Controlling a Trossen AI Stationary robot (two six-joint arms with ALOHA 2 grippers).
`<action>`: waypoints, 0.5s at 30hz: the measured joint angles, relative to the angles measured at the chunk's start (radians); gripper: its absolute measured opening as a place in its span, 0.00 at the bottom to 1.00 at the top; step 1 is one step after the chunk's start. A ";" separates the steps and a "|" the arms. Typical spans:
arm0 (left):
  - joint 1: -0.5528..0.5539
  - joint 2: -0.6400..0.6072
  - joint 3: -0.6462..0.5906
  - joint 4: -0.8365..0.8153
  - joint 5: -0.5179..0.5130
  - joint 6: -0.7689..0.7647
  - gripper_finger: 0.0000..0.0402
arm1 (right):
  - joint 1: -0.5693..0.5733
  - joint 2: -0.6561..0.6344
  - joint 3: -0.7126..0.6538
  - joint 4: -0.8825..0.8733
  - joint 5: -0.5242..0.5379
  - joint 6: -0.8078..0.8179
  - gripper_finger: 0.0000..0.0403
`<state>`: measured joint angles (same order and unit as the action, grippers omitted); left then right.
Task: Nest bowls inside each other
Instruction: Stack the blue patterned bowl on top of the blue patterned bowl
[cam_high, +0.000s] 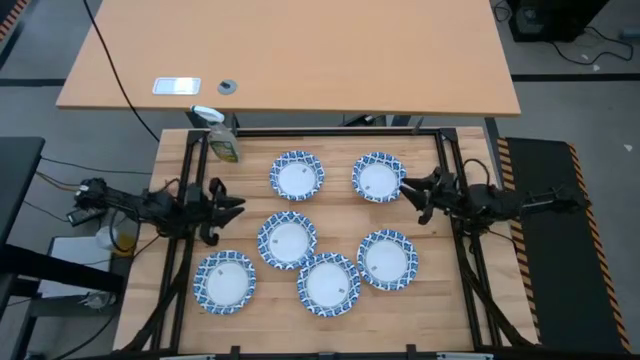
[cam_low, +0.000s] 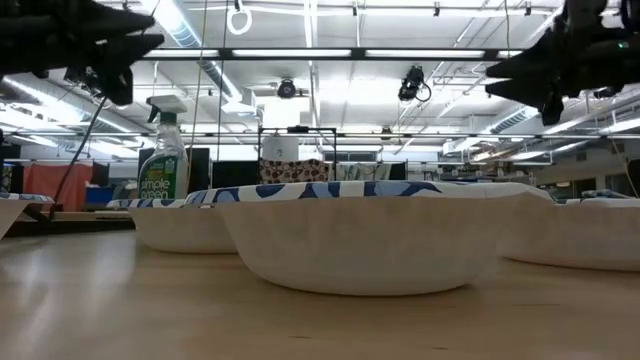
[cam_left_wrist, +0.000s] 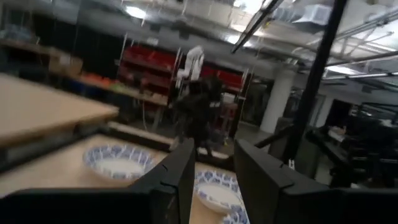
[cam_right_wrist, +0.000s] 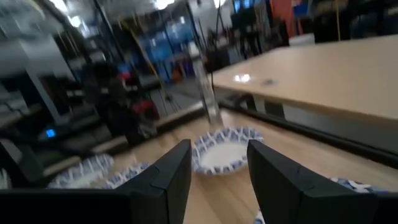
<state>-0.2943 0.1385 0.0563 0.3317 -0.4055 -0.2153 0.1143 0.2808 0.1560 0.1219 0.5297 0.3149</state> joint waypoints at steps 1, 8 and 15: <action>0.000 0.023 0.000 0.001 -0.016 -0.023 0.29 | 0.000 0.035 0.027 -0.019 0.000 0.000 0.41; 0.000 0.187 0.007 0.024 -0.099 -0.090 0.29 | -0.001 0.304 0.240 -0.217 -0.053 -0.003 0.41; 0.000 0.333 0.085 0.016 -0.103 -0.127 0.29 | -0.044 0.570 0.457 -0.423 -0.193 -0.031 0.41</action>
<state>-0.2939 0.4714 0.1410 0.3474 -0.5087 -0.3420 0.0699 0.8512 0.6132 -0.3006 0.3369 0.2836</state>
